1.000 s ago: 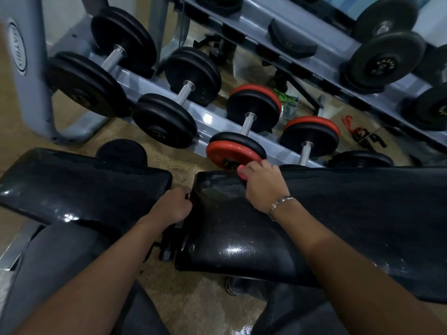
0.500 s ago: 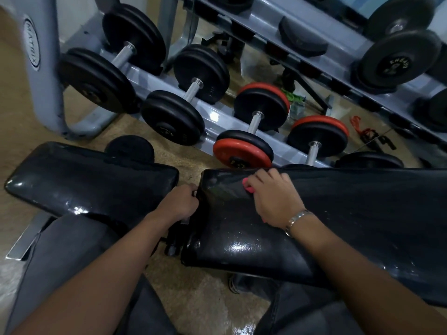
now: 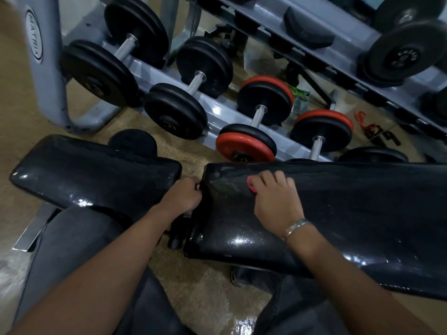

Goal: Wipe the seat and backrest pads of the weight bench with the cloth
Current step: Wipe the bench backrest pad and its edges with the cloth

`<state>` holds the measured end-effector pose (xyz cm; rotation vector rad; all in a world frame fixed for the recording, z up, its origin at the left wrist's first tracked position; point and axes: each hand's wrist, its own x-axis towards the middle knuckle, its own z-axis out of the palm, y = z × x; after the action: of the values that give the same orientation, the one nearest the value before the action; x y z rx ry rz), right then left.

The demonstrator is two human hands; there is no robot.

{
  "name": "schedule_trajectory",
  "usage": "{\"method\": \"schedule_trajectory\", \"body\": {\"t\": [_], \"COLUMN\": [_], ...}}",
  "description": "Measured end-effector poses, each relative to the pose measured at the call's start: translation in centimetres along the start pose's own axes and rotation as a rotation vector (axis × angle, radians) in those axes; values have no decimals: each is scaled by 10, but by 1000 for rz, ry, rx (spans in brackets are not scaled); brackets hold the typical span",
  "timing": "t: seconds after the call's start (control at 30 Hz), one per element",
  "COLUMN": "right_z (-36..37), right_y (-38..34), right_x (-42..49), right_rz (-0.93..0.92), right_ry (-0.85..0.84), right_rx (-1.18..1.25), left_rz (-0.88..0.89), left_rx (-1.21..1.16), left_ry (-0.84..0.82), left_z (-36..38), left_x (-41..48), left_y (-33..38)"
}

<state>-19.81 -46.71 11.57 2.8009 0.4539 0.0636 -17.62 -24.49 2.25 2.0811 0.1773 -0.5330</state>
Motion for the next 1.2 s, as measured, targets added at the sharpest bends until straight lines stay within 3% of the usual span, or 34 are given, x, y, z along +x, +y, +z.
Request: {"method": "schedule_trajectory", "body": {"t": [0.2,0.37,0.57,0.73,0.9,0.97,1.1,1.2], "right_z": [-2,-2,-3,-2,-6,-9,-6,-3], "right_y": [0,-2,7,-4,-5,7,-3,-10], "right_x": [-37,-22,-45,-34,-62,-57,-49,-66], "right_rz": [-244,-6,-306,-38,-345,-328,-110,-287], "right_ry": [-45,-42,-1,-51,-68,-78,-46,-64], "right_rx": [16,24,98,20,59,35,20,61], "left_rz": [4,8,5,17,21,18,7,9], "left_rx": [-13,-5,-12,12,6,1,1,5], "left_ry": [14,12,7,19,16,13,10,9], "left_z": [0,2,2,2,2,2,2,1], "left_x": [0,1,1,2,0,0,-1,-3], "left_y": [1,1,-1,-2,-2,0,1,3]}}
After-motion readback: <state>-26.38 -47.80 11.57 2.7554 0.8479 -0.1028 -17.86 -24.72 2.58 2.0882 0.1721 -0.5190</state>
